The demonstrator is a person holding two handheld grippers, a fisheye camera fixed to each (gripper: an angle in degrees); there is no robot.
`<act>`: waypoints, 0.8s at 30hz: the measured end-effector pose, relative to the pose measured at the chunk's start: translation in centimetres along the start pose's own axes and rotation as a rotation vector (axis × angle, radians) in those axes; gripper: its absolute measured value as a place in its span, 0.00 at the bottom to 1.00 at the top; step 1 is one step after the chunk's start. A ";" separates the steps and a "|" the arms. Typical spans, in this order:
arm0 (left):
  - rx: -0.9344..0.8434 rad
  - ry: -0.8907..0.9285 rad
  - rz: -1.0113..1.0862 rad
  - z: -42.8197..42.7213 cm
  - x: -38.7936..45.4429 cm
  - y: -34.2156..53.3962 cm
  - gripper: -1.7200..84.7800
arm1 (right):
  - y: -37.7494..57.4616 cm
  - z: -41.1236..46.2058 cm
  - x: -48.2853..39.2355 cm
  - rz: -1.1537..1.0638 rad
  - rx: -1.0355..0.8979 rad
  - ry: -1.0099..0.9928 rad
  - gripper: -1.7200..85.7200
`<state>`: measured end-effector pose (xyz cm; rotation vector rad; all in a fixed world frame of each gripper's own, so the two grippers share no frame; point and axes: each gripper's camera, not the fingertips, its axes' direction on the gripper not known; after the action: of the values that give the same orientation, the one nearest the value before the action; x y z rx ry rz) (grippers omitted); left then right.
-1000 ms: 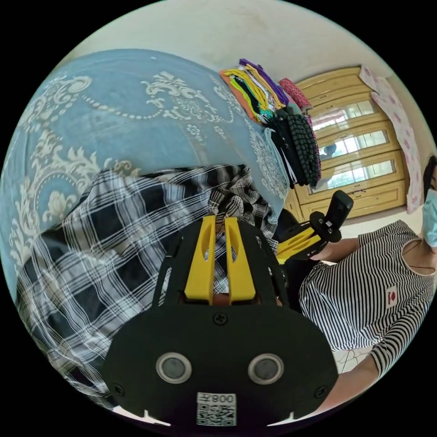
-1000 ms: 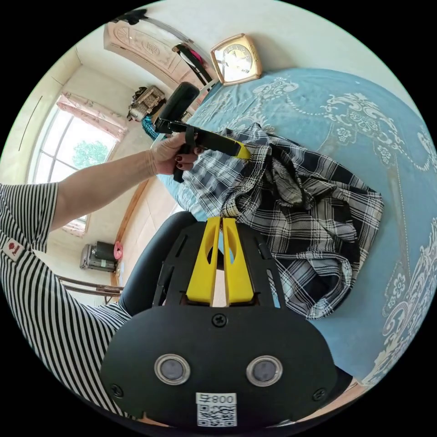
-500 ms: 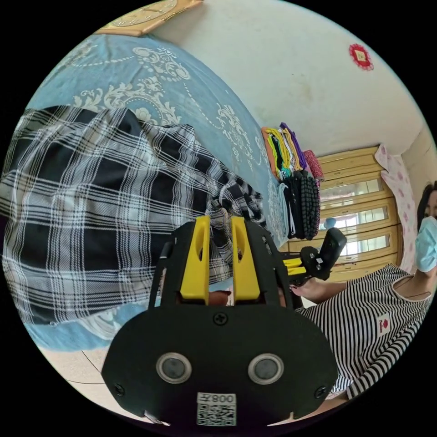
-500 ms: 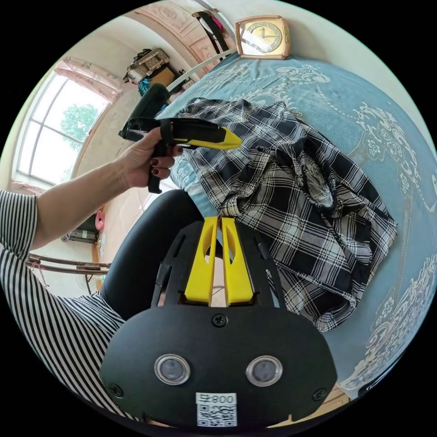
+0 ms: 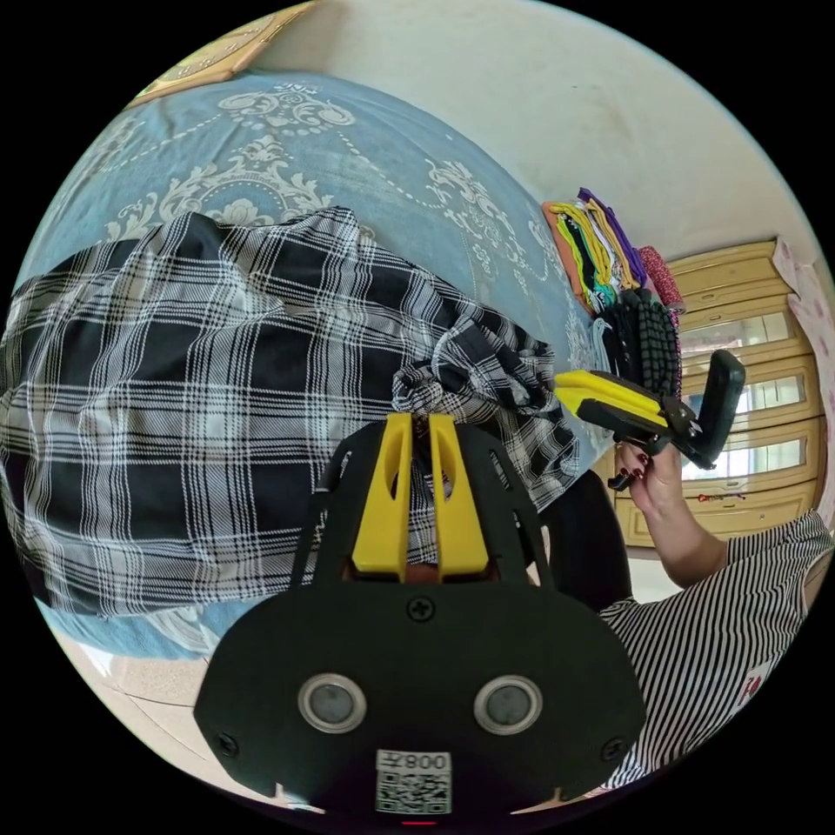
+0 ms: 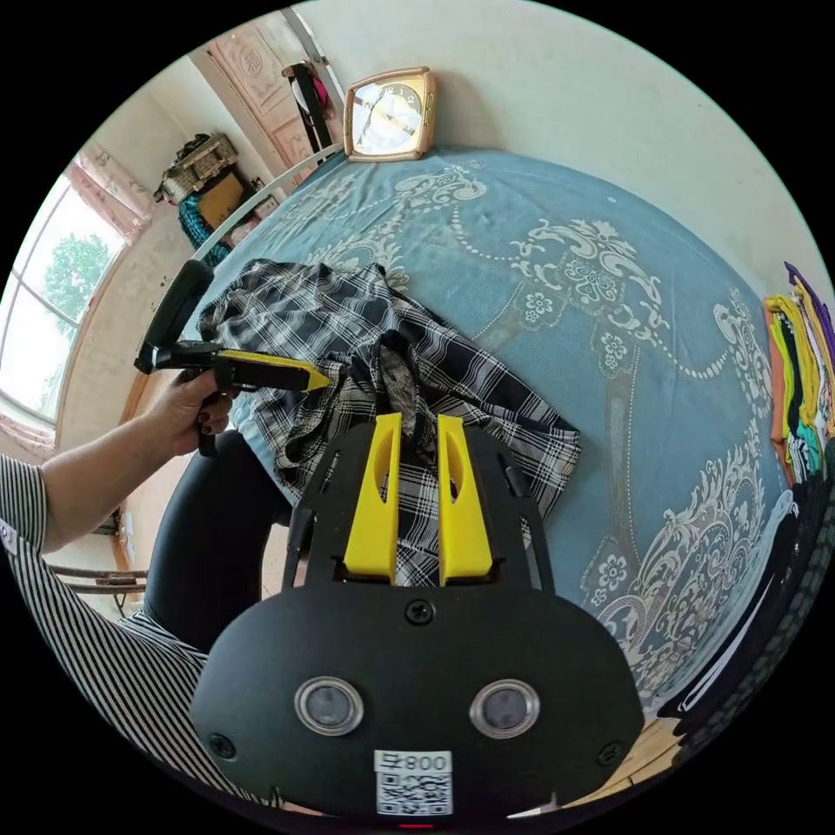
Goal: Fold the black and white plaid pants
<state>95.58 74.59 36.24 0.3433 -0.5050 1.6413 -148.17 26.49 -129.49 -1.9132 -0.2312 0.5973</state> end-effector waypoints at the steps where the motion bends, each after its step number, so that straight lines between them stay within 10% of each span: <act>1: 0.002 0.003 0.004 0.0 -0.2 0.1 0.06 | -0.5 0.0 0.2 0.002 -0.012 -0.008 0.09; 14: 0.156 0.187 0.215 -3.0 -4.3 0.4 0.07 | -1.7 -9.1 6.7 0.144 0.121 -0.286 0.02; 24: 0.079 0.231 -0.028 -0.1 -10.9 5.0 0.14 | -1.6 -11.5 10.3 0.252 0.157 -0.358 0.02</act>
<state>92.06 64.96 30.04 0.2144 -0.2606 1.6515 -133.33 22.19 -127.61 -1.6857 -0.1655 1.0977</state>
